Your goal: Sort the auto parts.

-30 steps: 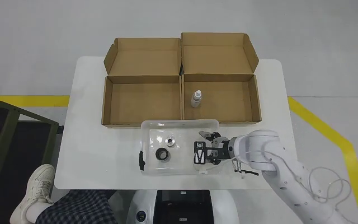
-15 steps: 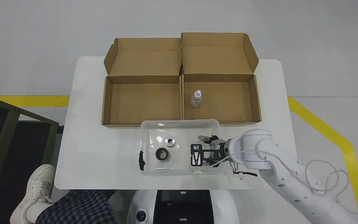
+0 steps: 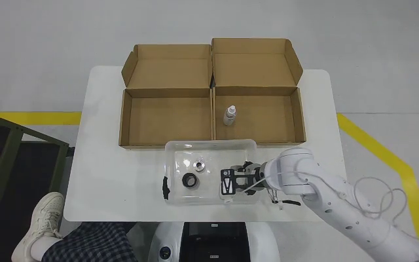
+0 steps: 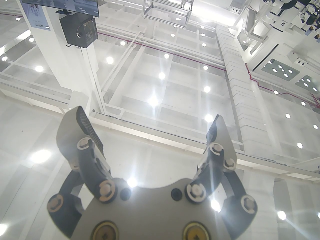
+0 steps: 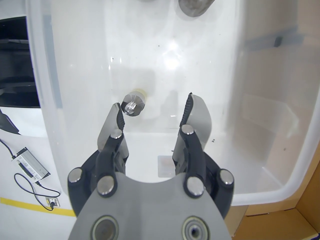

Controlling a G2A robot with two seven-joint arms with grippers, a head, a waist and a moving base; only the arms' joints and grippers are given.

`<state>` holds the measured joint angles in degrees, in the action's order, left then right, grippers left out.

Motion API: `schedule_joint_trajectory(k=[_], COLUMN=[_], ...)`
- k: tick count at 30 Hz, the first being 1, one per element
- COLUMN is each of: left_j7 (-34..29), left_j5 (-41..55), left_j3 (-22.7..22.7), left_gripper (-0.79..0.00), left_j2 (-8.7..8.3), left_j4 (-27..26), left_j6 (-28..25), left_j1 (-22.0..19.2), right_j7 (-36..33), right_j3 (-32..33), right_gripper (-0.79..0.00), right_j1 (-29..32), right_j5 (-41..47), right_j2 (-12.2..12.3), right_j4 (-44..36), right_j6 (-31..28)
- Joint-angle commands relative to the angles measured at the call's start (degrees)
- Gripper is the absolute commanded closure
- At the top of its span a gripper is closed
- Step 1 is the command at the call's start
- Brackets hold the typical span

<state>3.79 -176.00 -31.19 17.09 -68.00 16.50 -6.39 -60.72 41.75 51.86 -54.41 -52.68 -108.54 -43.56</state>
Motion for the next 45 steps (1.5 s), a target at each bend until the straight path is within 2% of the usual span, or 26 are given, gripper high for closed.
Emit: schedule_joint_trajectory(k=[1, 7, 15, 18, 26, 29, 31, 45], left_j7=[0.0, 0.0, 0.0, 0.0, 0.0, 0.0, 0.0, 0.0], left_j5=[0.0, 0.0, 0.0, 0.0, 0.0, 0.0, 0.0, 0.0], left_j3=[0.0, 0.0, 0.0, 0.0, 0.0, 0.0, 0.0, 0.0], left_gripper=[-0.785, -0.785, -0.785, -0.785, -0.785, -0.785, -0.785, -0.785], left_j2=[0.00, 0.00, 0.00, 0.00, 0.00, 0.00, 0.00, 0.00], left_j4=[0.0, 0.0, 0.0, 0.0, 0.0, 0.0, 0.0, 0.0], left_j6=[0.0, 0.0, 0.0, 0.0, 0.0, 0.0, 0.0, 0.0], left_j1=[0.0, 0.0, 0.0, 0.0, 0.0, 0.0, 0.0, 0.0], right_j7=[-0.2, -0.6, -1.4, -1.6, -1.9, -1.8, -1.9, -0.6], right_j3=[-0.8, -3.4, -6.5, -7.5, -9.4, -9.8, -10.0, -8.0], right_gripper=[-0.443, -0.379, -0.336, -0.271, -0.200, -0.132, -0.003, 0.000], right_j1=[-0.6, -2.6, -5.1, -5.9, -7.5, -7.9, -8.1, -8.3], right_j5=[0.6, 2.1, 3.5, 3.9, 5.4, 5.9, 6.0, 8.1], right_j2=[0.1, 0.3, 0.4, 0.3, 0.2, 0.2, 0.1, 1.1], right_j4=[0.3, 1.3, 2.6, 2.9, 3.6, 3.6, 3.5, 0.8], right_j6=[0.2, 0.6, 1.4, 1.6, 1.9, 1.8, 1.9, 1.9])
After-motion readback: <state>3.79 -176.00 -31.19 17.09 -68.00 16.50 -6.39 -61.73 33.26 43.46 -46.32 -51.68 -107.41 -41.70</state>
